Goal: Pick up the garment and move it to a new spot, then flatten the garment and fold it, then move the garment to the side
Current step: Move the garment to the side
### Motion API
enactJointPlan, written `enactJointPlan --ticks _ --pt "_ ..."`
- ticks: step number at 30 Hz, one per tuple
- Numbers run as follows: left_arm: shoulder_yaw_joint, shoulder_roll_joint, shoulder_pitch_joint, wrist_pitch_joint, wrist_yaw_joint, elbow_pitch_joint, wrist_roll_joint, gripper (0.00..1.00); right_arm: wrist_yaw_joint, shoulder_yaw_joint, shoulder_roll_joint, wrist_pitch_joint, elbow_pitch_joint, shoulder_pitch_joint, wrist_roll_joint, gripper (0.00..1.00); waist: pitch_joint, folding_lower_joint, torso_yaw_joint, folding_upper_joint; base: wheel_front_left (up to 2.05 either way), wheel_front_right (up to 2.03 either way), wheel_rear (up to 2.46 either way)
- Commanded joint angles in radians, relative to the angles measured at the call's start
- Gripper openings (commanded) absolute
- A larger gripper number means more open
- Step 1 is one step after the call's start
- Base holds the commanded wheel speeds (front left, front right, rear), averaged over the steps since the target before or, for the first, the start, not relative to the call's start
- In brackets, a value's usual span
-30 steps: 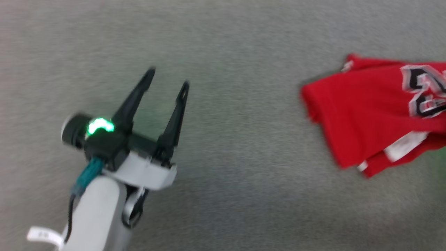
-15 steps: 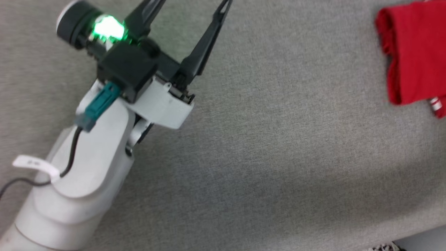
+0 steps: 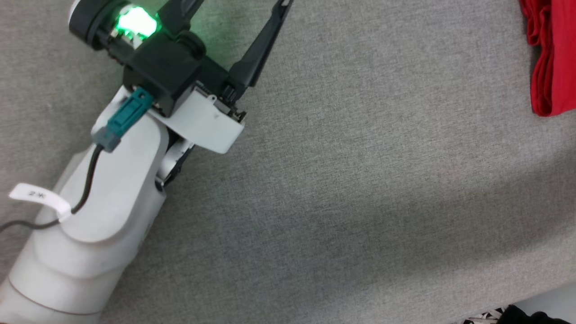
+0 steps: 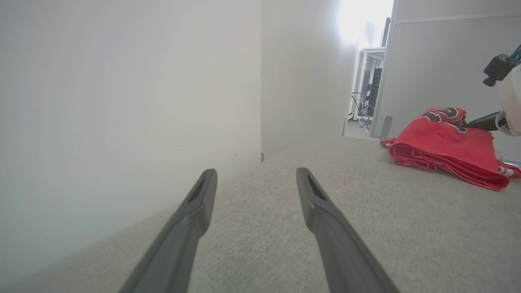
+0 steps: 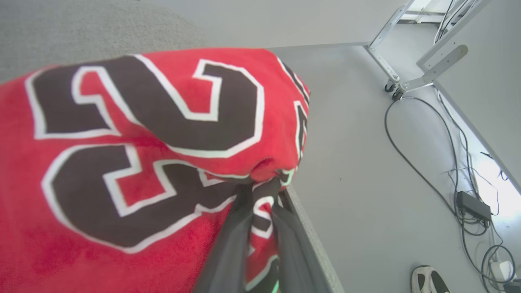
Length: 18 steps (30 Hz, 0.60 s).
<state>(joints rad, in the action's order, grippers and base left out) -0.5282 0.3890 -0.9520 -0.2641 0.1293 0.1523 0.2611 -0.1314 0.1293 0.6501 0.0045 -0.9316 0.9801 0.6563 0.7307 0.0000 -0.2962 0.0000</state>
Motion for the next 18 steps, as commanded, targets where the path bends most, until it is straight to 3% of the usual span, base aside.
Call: enactJointPlan --ticks 1,2,3,10,18 --pt "0.006 0.007 0.023 0.0 0.002 0.007 0.005 1.0 0.002 0.014 0.002 -0.02 -0.018 0.013 -0.015 0.38 -0.013 0.0 0.006 0.0 0.0 0.0 0.0" --pt "0.012 0.004 0.028 0.0 0.002 0.006 0.005 1.0 0.002 0.024 0.007 -0.038 -0.031 0.018 -0.022 0.75 -0.02 0.0 0.009 0.0 0.0 0.0 0.0" --pt "0.019 0.0 0.037 0.0 0.002 0.005 0.006 1.0 0.002 0.032 0.014 -0.052 -0.047 0.019 -0.027 1.0 -0.029 0.0 0.013 0.0 0.0 0.0 0.0" --pt "0.081 -0.043 0.164 0.0 0.002 0.003 0.011 1.0 0.002 0.117 0.033 -0.132 -0.076 0.006 -0.062 1.0 -0.139 0.0 0.051 0.0 0.0 0.0 0.0" --pt "0.218 -0.133 0.419 0.0 -0.004 0.005 -0.013 1.0 0.002 0.25 0.0 -0.19 -0.018 -0.093 -0.054 1.0 -0.318 0.0 0.133 0.0 0.0 0.0 0.0"
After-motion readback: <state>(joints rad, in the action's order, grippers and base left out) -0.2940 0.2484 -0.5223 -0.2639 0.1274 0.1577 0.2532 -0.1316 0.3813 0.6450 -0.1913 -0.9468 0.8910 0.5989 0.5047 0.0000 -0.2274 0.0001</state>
